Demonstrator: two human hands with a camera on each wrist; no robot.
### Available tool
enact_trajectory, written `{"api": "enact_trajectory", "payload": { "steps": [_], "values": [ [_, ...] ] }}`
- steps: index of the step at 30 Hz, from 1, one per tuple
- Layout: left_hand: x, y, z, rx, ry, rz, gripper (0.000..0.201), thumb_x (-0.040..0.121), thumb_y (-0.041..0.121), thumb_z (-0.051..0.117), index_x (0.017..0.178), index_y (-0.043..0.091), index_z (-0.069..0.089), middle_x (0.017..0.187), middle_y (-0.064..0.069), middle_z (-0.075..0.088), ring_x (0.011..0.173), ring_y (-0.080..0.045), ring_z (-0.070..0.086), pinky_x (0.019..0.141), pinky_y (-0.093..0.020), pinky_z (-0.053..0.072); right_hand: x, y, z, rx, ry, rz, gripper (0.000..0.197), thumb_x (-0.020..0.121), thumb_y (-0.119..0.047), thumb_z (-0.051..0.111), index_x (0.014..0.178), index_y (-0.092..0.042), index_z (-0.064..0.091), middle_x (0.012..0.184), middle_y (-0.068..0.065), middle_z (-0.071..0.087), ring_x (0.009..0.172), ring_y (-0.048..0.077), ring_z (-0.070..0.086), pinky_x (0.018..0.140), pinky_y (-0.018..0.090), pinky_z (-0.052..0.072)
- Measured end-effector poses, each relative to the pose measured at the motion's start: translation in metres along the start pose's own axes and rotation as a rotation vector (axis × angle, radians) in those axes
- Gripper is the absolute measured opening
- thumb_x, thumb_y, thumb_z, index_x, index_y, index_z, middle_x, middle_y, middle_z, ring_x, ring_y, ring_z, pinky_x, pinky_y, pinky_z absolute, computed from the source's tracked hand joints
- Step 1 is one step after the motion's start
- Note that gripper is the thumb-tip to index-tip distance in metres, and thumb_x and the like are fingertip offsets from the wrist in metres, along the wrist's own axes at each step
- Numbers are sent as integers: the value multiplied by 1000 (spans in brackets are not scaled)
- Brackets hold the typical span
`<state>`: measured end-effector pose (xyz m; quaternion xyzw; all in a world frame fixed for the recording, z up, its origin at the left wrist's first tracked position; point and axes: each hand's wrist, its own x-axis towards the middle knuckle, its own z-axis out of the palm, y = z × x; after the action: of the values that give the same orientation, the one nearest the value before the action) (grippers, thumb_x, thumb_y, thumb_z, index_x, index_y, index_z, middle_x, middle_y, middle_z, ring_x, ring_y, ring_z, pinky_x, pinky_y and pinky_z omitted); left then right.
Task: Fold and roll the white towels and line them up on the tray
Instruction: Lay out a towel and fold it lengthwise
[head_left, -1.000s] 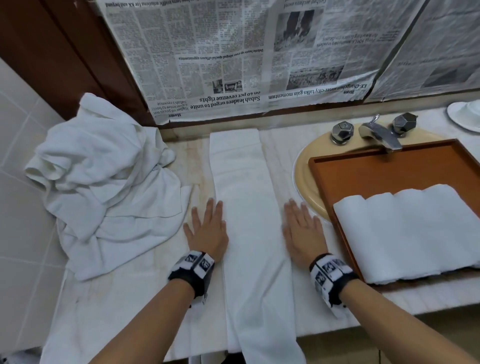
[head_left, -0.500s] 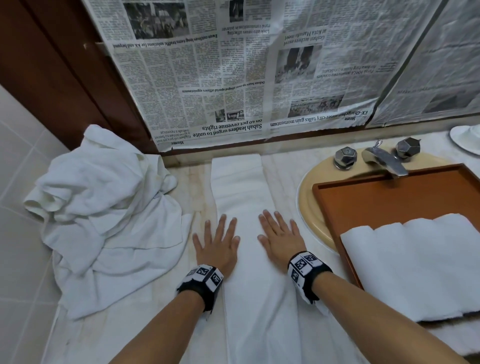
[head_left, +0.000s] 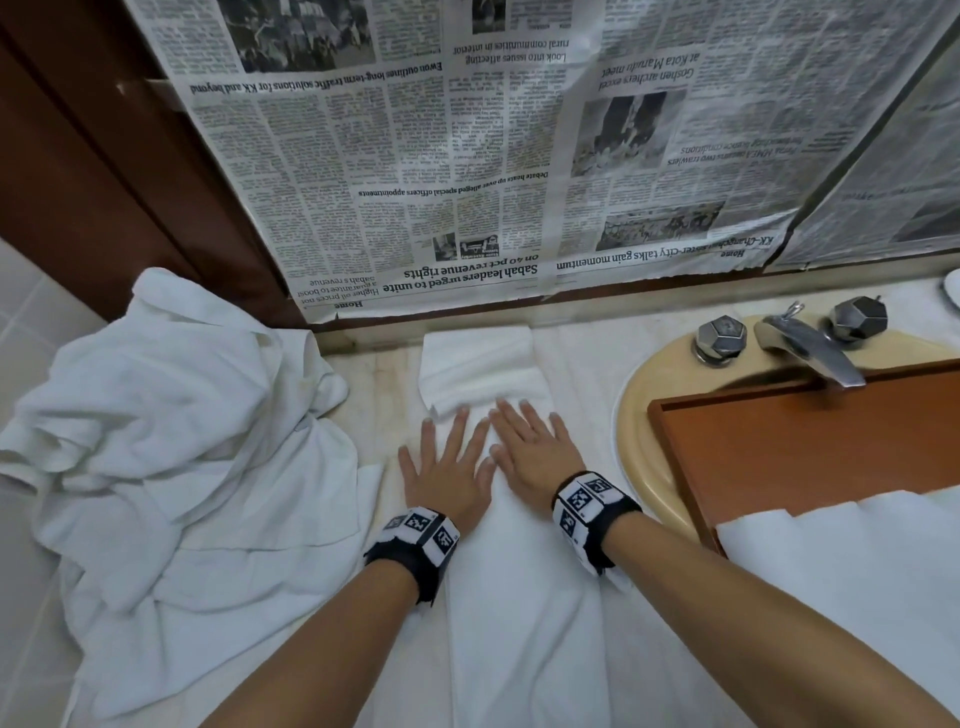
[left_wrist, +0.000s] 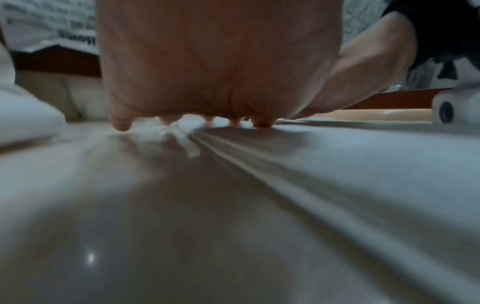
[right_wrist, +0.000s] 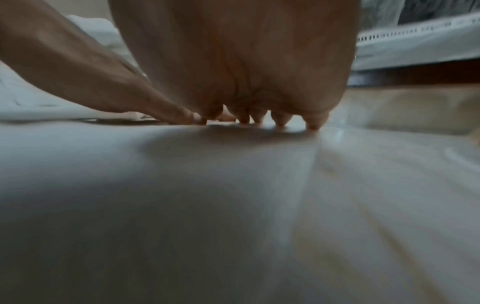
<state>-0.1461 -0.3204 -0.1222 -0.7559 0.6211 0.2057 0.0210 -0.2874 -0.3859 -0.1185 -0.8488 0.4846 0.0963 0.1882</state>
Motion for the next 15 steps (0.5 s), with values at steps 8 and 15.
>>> {"api": "enact_trajectory", "payload": {
  "steps": [8,15],
  "values": [
    [33,-10,-10,-42,-68,-80,69,96,70,7,153,42,-20,158,26,-25,149,-26,-24,115,-64,-12,28,31,-25,103,3,235,59,105,-34,19,158,-19,-3,164,-7,-11,152,19,-6,122,48,6],
    [1,-9,-11,-136,-34,-46,67,101,57,25,157,37,-5,164,18,-15,152,-28,-12,118,-62,-2,-77,8,-2,199,64,-6,54,106,-33,28,157,-23,15,164,-10,4,152,15,1,121,45,11]
  ]
}}
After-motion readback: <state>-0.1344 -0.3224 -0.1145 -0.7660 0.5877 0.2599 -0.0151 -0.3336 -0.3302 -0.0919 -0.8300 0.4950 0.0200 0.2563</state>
